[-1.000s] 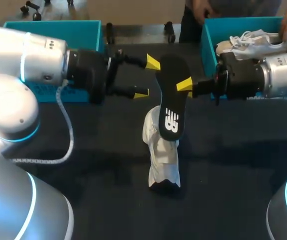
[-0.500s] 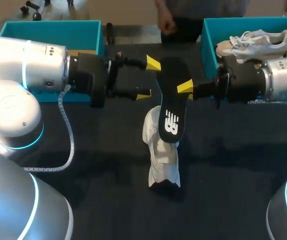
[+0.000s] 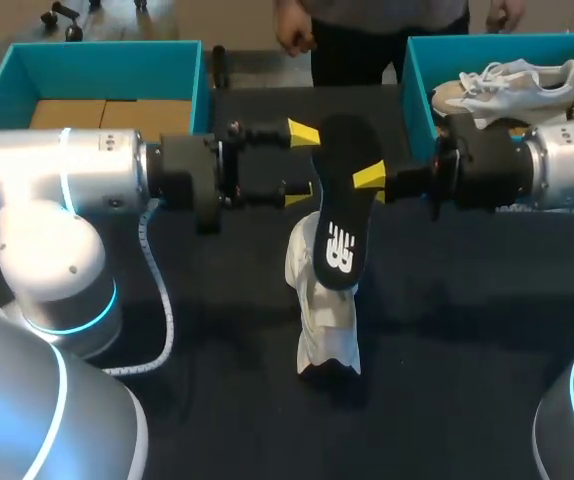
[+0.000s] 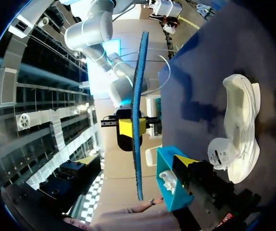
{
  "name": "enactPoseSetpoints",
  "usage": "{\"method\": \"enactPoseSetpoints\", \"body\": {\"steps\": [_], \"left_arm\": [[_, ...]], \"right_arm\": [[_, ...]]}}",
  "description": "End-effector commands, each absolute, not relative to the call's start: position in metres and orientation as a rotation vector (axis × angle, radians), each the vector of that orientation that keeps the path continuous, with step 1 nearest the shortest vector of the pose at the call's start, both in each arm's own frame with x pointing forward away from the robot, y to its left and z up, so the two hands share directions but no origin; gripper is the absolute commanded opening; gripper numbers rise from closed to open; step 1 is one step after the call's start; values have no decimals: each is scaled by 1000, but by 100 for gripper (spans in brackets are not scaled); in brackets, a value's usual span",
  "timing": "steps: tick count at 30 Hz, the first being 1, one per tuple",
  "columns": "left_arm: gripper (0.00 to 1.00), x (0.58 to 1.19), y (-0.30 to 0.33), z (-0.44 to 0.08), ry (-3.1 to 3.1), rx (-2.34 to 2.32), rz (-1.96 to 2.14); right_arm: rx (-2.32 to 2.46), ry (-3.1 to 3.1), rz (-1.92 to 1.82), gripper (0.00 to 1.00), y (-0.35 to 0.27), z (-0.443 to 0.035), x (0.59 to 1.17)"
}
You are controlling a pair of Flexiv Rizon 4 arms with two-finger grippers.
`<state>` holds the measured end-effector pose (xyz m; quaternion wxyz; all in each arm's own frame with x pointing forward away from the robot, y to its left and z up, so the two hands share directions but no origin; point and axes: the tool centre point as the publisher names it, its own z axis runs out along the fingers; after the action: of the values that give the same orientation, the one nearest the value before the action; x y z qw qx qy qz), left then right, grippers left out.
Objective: Take the shoe out of the shoebox, open the shoe tongue, remove and reinsert the insole, then place the shoe into the shoebox
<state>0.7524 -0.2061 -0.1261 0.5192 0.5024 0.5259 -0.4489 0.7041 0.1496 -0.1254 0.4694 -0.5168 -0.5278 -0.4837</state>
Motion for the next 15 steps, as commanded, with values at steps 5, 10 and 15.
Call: {"method": "enactPoseSetpoints", "body": {"steps": [5, 10, 15], "left_arm": [[82, 755, -219, -130, 1206, 1183, -1092], [44, 754, -225, -126, 1176, 1169, -1113], [43, 755, -230, -126, 1167, 1171, -1120]], "right_arm": [[-1266, -1300, -1166, 0, 159, -127, 701], [-1261, -1301, -1162, 0, 162, -128, 700], [-1256, -1304, -1159, 0, 164, -127, 700]]}}
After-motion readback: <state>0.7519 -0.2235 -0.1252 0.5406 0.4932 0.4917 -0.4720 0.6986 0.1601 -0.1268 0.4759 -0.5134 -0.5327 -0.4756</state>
